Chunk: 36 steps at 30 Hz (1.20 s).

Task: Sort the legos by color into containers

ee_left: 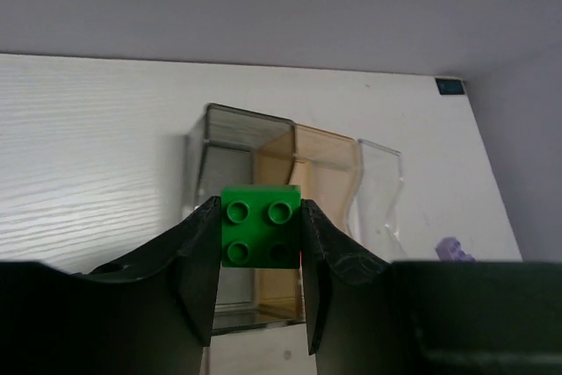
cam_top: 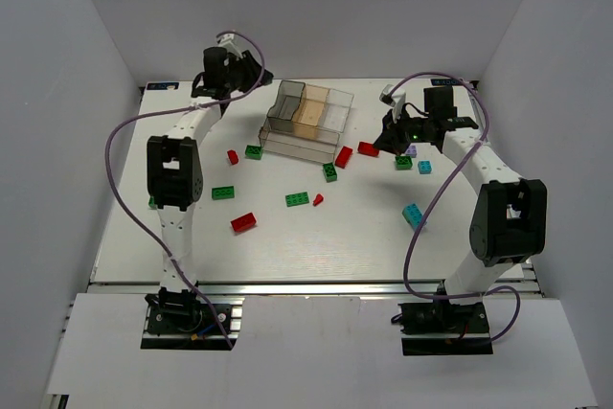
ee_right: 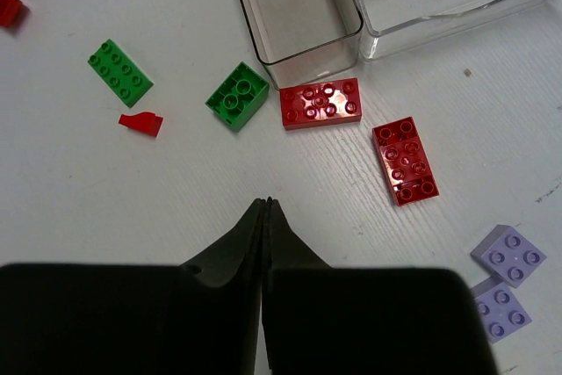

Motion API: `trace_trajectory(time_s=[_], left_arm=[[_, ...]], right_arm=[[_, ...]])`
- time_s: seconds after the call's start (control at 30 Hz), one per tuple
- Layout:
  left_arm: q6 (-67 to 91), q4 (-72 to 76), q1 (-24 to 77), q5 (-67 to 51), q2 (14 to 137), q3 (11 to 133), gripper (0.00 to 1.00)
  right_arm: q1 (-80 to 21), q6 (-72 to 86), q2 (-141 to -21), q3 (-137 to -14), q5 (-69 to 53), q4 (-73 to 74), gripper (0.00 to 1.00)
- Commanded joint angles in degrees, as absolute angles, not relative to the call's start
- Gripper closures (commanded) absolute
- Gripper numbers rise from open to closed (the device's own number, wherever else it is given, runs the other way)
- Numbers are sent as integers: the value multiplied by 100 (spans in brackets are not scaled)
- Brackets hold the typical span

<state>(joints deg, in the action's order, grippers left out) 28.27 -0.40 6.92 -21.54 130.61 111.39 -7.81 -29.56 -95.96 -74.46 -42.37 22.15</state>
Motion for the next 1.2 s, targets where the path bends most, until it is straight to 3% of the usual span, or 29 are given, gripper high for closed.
trace_trajectory(time_s=[0.0,0.63,0.73,0.8,0.97,1.03,1.1,1.13,1.17], left_arm=[[3111,45,966,-2926,13244,11714,83],[2804,-878,1327,-2013,13939,12286,44],[2795,-984,1327,-2030,13983,12410,34],[2769,-993,1327,-2030,13931,12384,28],[2698,-897,1275,-1960,13344,12138,27],[2742,-835,1222,-1881,13001,11910,31],[2838,-818,1169,-1609,12360,11358,42],[2839,-835,1108,-1478,12096,10833,58],[2830,-870,1107,-1224,11563,10541,66]], right_arm=[[-817,-2734,-9589,-7664,-4342,2013,99],[-826,-2751,-9615,-7734,-4324,2048,86],[-844,-2804,-9624,-7752,-4333,2083,80],[-835,-2935,-9633,-7769,-4385,2170,69],[-896,-4241,-9703,-7945,-5383,2977,32],[-1044,-5947,-9738,-8015,-5799,3922,25],[-1194,-6930,-9817,-8016,-5959,4358,17],[-1448,-7570,-9904,-8033,-5881,4594,15],[-1555,-7759,-9957,-8042,-5802,4640,15]])
